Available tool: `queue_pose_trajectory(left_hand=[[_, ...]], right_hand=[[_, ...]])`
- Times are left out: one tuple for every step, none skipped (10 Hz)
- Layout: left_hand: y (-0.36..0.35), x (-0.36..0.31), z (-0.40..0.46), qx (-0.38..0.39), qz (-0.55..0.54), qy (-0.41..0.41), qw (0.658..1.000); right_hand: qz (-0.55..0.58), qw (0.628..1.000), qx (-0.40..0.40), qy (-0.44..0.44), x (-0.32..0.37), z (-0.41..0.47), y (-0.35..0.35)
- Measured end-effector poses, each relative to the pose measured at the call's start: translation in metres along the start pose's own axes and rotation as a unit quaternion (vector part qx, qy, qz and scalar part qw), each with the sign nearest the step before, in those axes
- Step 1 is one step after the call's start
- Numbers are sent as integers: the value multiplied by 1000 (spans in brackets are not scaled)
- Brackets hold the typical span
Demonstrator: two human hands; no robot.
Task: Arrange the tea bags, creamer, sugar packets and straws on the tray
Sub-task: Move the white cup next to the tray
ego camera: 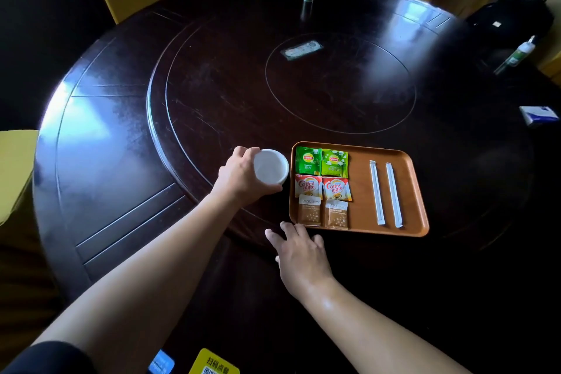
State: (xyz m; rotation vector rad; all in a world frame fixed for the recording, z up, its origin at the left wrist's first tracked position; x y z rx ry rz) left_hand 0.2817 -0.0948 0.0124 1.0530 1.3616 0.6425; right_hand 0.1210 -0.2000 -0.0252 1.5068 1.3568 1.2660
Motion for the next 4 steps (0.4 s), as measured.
queue_pose_trajectory(left_hand=[[-1, 1, -2, 9, -1, 6, 1000], [-3, 5, -12, -5, 2, -3, 1000], [2, 14, -28, -31, -2, -13, 999], [2, 31, -64, -36, -16, -26, 999]], right_hand=[[-3, 1000, 0, -1, 0, 0, -1], [-6, 1000, 8, 4, -1, -1, 0], [4, 1000, 21, 15, -4, -4, 1], [79, 996, 37, 4, -8, -17, 6]])
Point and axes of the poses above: each hand's wrist, its own z-axis towards the middle knuckle, its own y-axis out of the back of the hand, x = y × z, the point moved 4 cm from there along z, towards the middle knuckle, and after that the axes turned 5 degrees about z, right-handed, at the moved point
